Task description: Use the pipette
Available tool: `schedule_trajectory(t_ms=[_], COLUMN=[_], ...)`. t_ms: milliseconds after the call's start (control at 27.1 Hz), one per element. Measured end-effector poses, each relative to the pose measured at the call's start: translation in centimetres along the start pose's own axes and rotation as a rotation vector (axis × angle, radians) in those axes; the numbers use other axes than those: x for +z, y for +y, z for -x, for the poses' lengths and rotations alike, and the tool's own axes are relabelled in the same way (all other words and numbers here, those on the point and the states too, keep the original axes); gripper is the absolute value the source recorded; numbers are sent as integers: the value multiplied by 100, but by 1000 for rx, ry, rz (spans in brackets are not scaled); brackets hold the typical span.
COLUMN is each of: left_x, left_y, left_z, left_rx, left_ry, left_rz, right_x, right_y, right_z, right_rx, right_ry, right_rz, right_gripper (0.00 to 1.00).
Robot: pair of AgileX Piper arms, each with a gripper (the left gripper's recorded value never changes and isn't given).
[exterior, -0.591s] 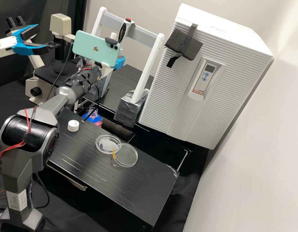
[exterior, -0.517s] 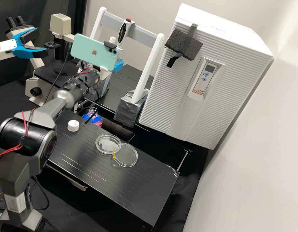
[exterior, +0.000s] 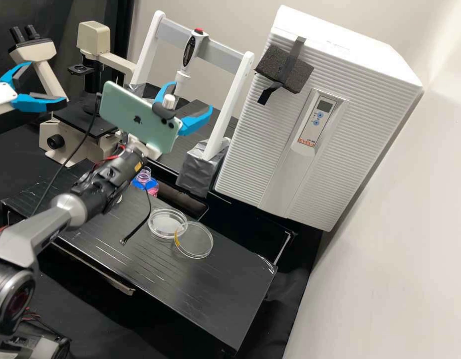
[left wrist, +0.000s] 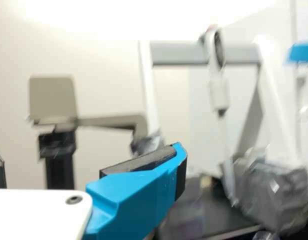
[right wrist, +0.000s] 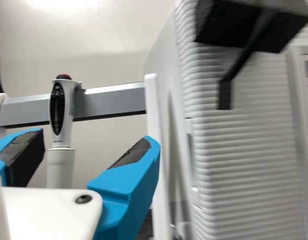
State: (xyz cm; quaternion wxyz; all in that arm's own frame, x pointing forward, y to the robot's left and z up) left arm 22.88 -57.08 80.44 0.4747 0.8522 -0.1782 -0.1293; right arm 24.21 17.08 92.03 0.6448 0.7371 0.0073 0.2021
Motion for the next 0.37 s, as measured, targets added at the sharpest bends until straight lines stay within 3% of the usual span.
schedule_trajectory(t_ms=[74, 148, 258, 369], left_x=[18, 30, 23, 0], left_y=[-71, -154, -195, -228], left_z=[72, 169, 227, 234], left_rx=[-4, 16, 50, 38], left_ry=[22, 27, 47, 82], left_rz=[-22, -58, -46, -27], right_x=[61, 154, 287, 365], right_y=[-7, -5, 1, -14], right_z=[107, 252, 428, 522], right_rx=[16, 57, 143, 168], right_ry=[-4, -1, 23, 28], right_rz=[5, 15, 1, -24], right_gripper=[100, 100, 100, 100])
